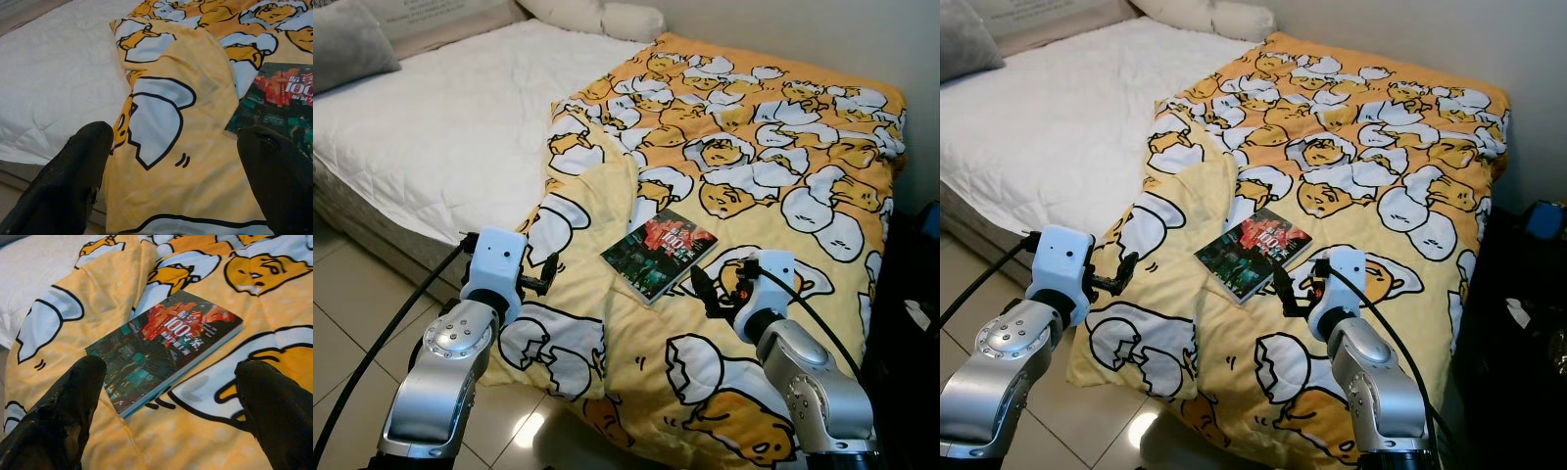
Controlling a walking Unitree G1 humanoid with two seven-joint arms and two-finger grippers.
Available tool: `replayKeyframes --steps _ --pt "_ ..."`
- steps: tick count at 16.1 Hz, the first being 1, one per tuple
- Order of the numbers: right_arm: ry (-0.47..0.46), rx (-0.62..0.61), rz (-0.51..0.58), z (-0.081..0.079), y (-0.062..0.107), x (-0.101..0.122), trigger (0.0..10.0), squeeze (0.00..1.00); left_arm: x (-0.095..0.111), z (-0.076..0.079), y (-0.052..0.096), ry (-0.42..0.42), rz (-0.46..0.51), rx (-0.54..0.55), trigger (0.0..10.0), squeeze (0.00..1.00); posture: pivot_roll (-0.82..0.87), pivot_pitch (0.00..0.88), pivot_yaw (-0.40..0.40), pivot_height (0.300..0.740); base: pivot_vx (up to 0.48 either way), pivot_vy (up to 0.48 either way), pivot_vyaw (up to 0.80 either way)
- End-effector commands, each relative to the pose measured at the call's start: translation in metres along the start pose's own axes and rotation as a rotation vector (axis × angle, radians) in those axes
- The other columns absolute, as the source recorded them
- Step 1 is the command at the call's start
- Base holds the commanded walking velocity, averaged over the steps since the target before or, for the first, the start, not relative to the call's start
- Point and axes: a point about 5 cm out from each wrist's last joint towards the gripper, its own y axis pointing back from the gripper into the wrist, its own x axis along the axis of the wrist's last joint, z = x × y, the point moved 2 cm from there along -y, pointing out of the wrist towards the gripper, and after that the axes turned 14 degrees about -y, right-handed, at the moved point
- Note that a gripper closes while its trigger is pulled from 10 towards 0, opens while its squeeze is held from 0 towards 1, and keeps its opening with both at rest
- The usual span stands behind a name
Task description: Clean up the room
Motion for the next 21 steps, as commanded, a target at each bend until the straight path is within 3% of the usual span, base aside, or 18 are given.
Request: replayKeyframes --steps 1,7,9,15,16,21 --pt "0.005 0.010 0.001 -0.004 -0.002 0.004 10.0 0.00 -0.001 -0.001 0.000 0.001 0.009 -0.009 10.0 0.59 -0.12 0.000 -0.012 0.740 0.000 0.000 0.00" --pt "0.068 0.032 -0.017 -0.006 -0.002 0.003 10.0 0.00 0.000 -0.001 0.001 0.038 0.029 -0.027 10.0 0.64 -0.12 0.000 -0.011 0.740 0.083 0.000 0.00" --pt "0.091 0.050 -0.025 -0.009 -0.002 0.003 10.0 0.00 0.000 -0.001 0.001 0.041 0.033 -0.034 10.0 0.64 -0.12 0.000 -0.011 0.740 0.264 0.000 0.80" --pt "0.066 0.041 -0.028 -0.008 -0.002 0.001 10.0 0.00 0.001 -0.001 0.000 0.030 0.038 -0.041 10.0 0.63 -0.12 0.000 -0.011 0.740 0.271 0.000 0.13" --pt "0.066 0.040 -0.029 -0.008 -0.003 0.001 10.0 0.00 0.001 0.001 0.001 0.019 0.036 -0.045 10.0 0.59 -0.12 0.000 -0.010 0.740 0.000 0.000 0.00" --pt "0.050 0.042 -0.028 -0.009 -0.002 0.000 10.0 0.00 -0.001 0.009 0.003 0.005 0.031 -0.094 10.0 0.57 -0.12 0.000 -0.010 0.740 0.000 0.000 0.00"
